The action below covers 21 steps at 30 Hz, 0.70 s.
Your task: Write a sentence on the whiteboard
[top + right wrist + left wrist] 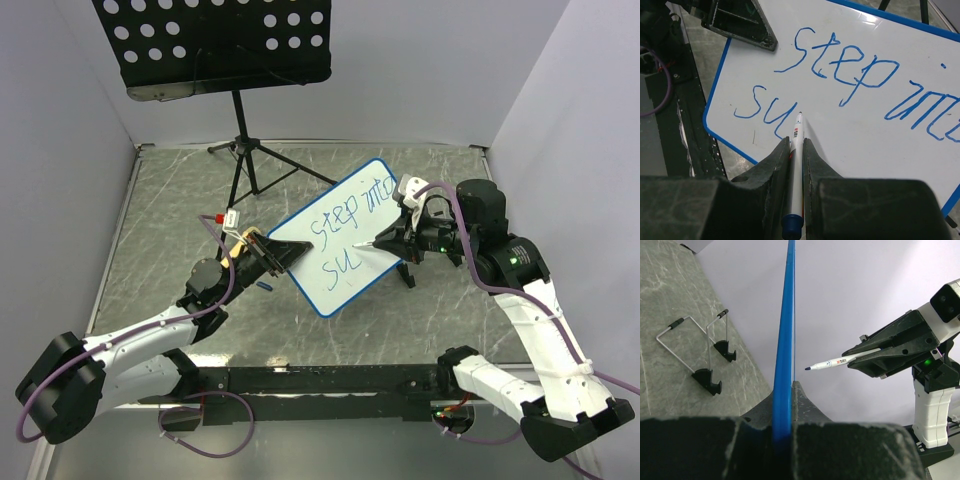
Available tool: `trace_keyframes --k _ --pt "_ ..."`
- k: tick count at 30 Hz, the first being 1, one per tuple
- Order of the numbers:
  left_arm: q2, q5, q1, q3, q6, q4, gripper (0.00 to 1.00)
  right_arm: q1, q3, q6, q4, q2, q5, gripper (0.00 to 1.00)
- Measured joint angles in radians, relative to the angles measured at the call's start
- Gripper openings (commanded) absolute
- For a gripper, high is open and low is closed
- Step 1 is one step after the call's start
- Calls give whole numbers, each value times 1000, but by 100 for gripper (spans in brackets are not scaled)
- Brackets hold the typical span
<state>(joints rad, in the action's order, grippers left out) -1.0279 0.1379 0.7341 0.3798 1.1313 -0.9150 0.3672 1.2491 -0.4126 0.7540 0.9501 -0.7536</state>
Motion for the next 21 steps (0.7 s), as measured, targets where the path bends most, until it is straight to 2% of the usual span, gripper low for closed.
trace_keyframes --k 21 --pt "-6 -1 0 0 18 -6 1 -1 0 -1 -7 8 35 0"
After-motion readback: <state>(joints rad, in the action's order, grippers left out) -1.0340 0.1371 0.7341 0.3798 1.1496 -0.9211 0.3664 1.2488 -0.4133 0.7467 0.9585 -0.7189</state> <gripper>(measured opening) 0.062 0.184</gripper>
